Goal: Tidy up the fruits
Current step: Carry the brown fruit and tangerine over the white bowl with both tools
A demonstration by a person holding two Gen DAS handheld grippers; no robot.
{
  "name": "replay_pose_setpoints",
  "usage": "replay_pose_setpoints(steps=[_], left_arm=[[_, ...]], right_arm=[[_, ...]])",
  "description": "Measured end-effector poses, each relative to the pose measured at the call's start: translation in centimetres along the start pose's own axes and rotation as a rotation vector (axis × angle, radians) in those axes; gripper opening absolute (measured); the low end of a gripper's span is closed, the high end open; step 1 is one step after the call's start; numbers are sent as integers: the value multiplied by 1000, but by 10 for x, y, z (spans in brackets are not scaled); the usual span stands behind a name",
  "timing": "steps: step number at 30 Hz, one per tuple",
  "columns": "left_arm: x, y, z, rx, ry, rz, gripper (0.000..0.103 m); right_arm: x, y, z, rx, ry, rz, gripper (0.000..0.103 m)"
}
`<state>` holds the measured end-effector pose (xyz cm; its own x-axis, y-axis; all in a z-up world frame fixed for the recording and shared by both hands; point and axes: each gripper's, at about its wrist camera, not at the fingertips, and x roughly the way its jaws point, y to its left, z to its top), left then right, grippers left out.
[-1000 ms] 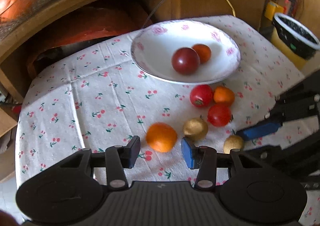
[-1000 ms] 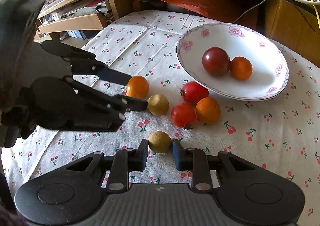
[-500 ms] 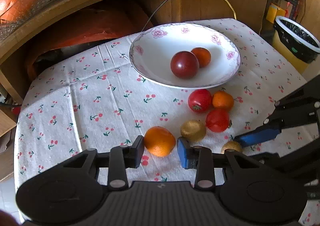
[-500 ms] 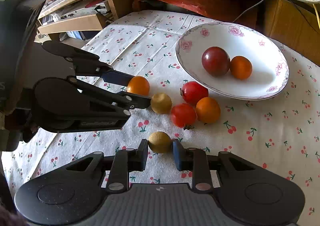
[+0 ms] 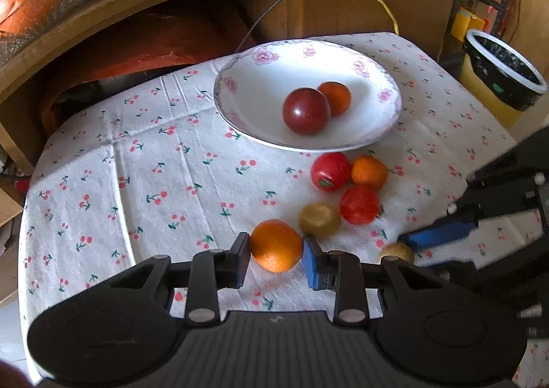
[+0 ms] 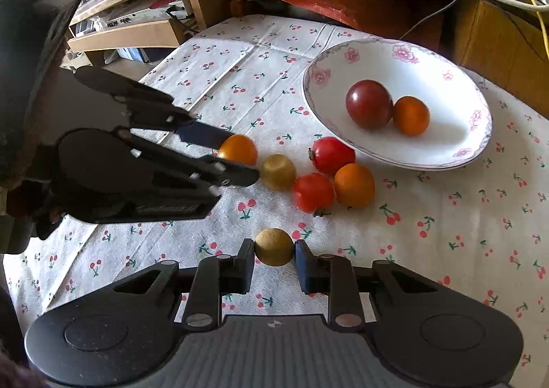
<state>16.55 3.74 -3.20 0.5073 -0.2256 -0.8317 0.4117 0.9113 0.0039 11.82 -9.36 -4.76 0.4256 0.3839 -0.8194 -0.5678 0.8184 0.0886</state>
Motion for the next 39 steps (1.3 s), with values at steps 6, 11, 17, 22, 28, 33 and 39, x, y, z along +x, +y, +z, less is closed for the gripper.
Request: replay_pose_setpoints(steps=[6, 11, 17, 22, 28, 33, 39], left_arm=[[-14, -12, -11, 33, 15, -41, 40], [-16, -21, -17, 76, 32, -64, 40], [-13, -27, -19, 111, 40, -57, 40], [-13, -26, -20, 111, 38, -55, 41], [-13, -26, -22, 112, 35, -52, 42], [-15, -25, -24, 99, 32, -55, 42], [-16, -28, -24, 101, 30, -44, 42]], right_arm=[[-8, -3, -6, -9, 8, -20, 21], [-8, -3, -8, -22, 16, -30, 21], [-5, -3, -6, -31, 24, -25, 22], [-5, -3, -8, -31, 19, -24, 22], [-5, -1, -8, -37, 23, -24, 22], [-6, -3, -9, -30, 21, -22, 22], [-7, -1, -10, -34, 24, -26, 22]])
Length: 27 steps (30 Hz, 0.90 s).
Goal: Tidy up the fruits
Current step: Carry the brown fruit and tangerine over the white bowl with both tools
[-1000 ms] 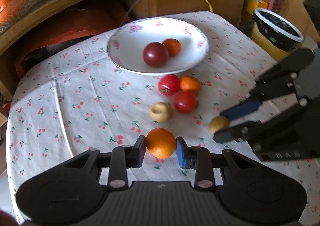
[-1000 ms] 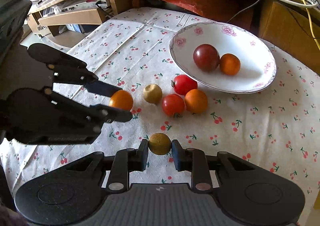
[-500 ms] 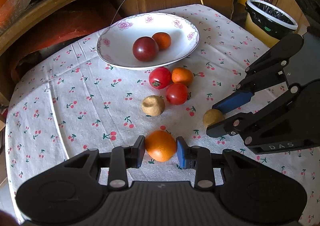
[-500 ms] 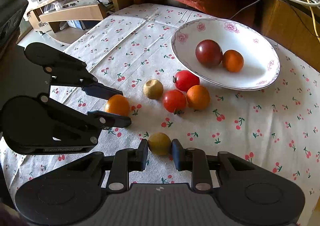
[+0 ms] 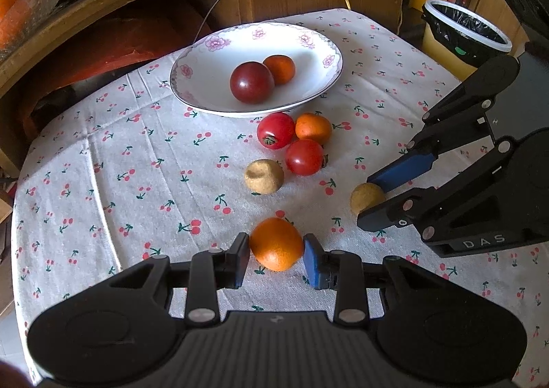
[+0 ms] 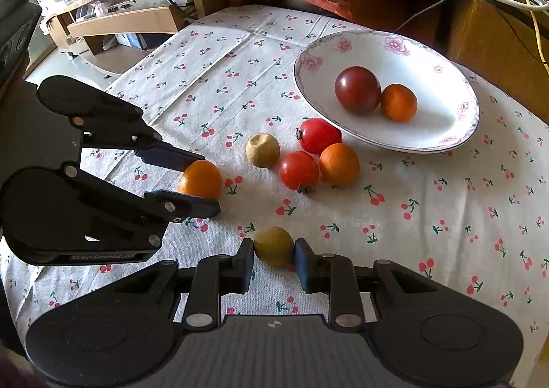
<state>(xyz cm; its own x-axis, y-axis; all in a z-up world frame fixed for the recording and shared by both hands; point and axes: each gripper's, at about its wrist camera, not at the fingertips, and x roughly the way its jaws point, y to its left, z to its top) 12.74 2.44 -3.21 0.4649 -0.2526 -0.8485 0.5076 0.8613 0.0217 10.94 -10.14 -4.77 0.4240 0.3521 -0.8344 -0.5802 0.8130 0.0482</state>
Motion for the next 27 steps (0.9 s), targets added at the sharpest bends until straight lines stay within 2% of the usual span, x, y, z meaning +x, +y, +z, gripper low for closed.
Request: replay_pose_setpoints(steps=[10, 27], left_arm=[[-1, -2, 1, -6, 9, 2, 40], [-9, -7, 36, -15, -53, 17, 40]], right_arm=[[-3, 1, 0, -5, 1, -13, 21], [-22, -17, 14, 56, -100, -42, 21]])
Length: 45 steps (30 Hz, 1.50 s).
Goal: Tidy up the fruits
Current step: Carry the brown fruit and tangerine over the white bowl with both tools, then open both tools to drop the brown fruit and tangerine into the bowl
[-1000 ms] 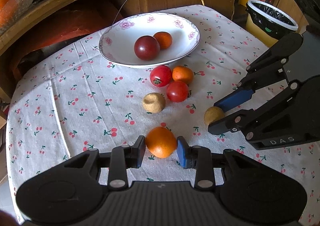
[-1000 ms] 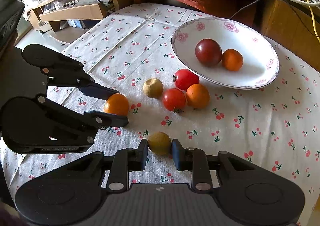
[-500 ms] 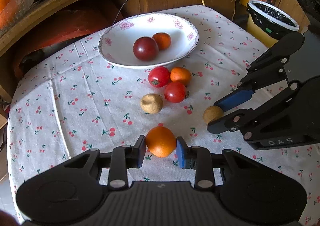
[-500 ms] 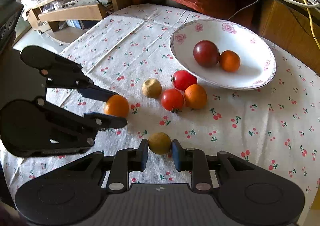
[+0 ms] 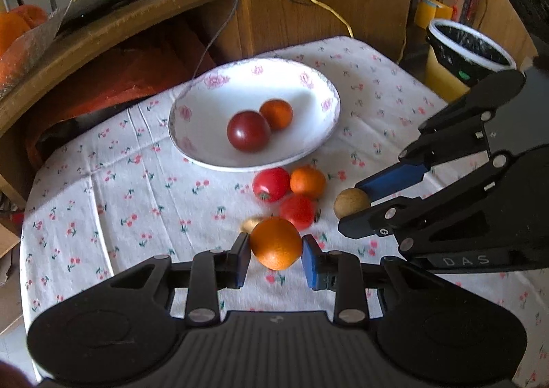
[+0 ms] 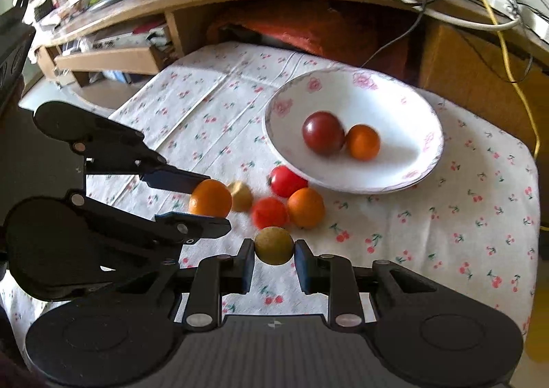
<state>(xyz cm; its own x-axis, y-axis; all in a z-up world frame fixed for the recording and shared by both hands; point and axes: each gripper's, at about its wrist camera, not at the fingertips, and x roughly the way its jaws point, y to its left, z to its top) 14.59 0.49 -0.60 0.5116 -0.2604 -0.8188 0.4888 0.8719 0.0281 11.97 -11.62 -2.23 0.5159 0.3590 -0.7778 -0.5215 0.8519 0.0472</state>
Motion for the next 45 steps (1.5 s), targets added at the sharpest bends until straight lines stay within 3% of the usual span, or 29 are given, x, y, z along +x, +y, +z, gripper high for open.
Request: replay_pose_setpoints(steps=[16, 45], left_arm=[[12, 11, 43, -40, -57, 63, 39], [46, 24, 54, -76, -61, 105, 42]], right_arm=[[1, -35, 29, 101, -90, -45, 22], [36, -55, 39, 132, -93, -74, 25]])
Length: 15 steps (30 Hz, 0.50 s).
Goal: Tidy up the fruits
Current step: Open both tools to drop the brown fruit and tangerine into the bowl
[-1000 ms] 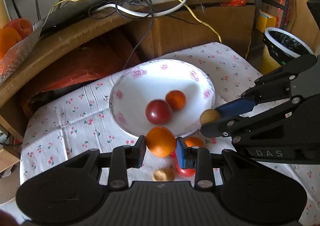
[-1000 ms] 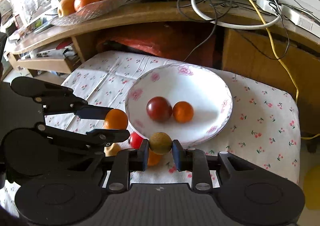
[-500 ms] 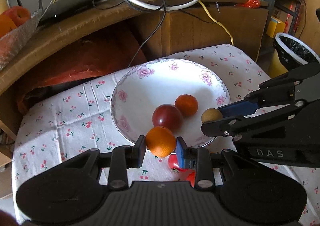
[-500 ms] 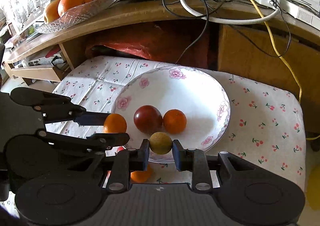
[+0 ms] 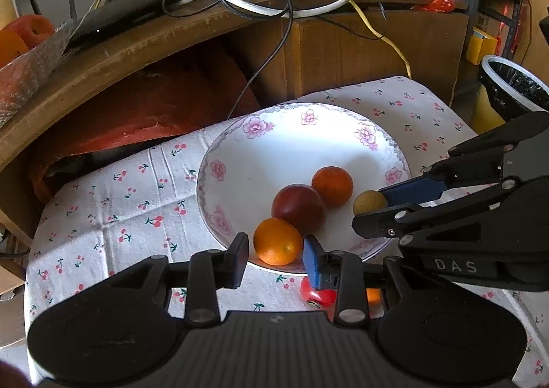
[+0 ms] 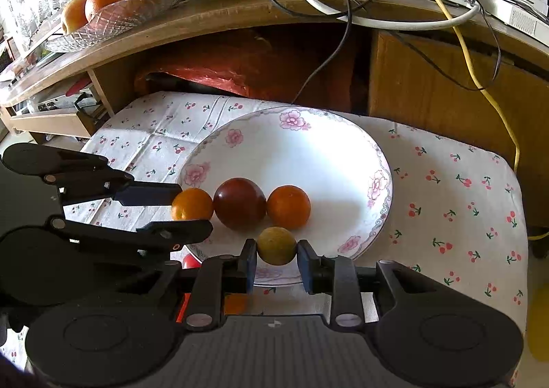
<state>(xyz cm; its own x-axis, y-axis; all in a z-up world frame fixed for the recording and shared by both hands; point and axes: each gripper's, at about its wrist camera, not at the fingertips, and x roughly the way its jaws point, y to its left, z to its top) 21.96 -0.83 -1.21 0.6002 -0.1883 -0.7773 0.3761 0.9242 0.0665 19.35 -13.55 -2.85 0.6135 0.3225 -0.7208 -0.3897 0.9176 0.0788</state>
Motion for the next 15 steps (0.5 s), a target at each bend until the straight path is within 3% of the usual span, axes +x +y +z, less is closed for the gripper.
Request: replay_pose_setpoints(steps=[15], left_arm=[[-4, 2, 2, -15, -17, 18, 47]], right_arm=[[-4, -2, 0, 5, -27, -9, 28]])
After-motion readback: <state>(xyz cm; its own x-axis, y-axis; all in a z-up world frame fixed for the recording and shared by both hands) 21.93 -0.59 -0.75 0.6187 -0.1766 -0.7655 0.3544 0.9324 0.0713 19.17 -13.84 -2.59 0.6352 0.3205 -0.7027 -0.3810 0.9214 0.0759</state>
